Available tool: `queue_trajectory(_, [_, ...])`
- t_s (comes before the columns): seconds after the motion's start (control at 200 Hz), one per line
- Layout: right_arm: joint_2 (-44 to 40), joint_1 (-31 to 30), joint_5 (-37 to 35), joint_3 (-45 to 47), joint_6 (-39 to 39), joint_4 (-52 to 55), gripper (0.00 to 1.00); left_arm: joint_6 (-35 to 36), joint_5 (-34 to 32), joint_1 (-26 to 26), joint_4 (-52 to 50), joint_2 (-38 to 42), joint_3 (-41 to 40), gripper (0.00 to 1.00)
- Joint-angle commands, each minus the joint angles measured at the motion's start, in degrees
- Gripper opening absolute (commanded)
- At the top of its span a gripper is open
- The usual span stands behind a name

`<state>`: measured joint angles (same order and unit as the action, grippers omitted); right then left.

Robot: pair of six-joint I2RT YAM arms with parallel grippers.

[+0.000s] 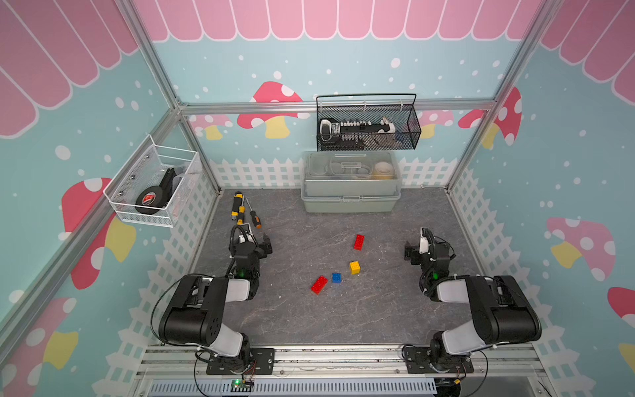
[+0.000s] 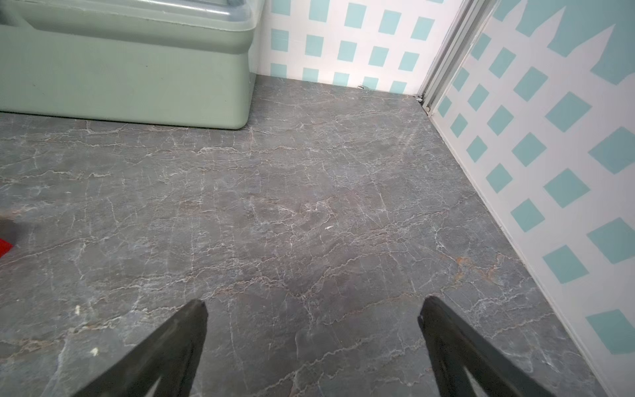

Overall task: Assemble the letter f with lego
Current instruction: Pick up the lego brick from the center of the board.

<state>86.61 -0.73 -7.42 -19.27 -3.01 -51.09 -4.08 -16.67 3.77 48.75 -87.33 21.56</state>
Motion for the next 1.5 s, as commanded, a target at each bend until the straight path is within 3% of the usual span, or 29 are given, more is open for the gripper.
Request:
queue_trajectory(0.0, [0.53,0.55,0.65,-0.73,1.07,-2.56,0.99,0.82,0.76,-0.44,1.43,-0.53,1.06,0.99])
queue_trajectory(0.75, [0.24,0.50,0.58,-0.57,1.22,-2.34,0.99,0.74,0.98,-0.52,1.55,-0.42,0.90,0.99])
queue_trajectory(0.831, [-2.58,-0.29,-1.17,0.55,1.40,-2.64,0.99,0.51,-1.30,-0.02,2.19,0.72,0.23,0.99])
queue_trajectory(0.951, [-13.24,-1.63,-4.57,-3.12,-0.81,14.47,0.99,0.07,-6.25,0.69,-1.49,8.28,-1.38,0.99])
queue_trajectory(1.076, [-18.15,-3.65,-2.48,-7.41,-4.13,27.31,0.99,1.57,-9.13,4.86,-10.78,19.97,-0.97,0.99])
queue_trajectory(1.261, [-18.26,-14.51,-3.58,-17.63,-3.23,49.37,0.99,-1.06,-2.32,10.54,-30.11,34.93,4.41,0.99])
queue_trajectory(1.491, [-16.65,-21.47,2.22,-25.36,-8.35,70.60,0.98,-4.68,6.37,19.28,-51.95,40.80,12.84,0.99])
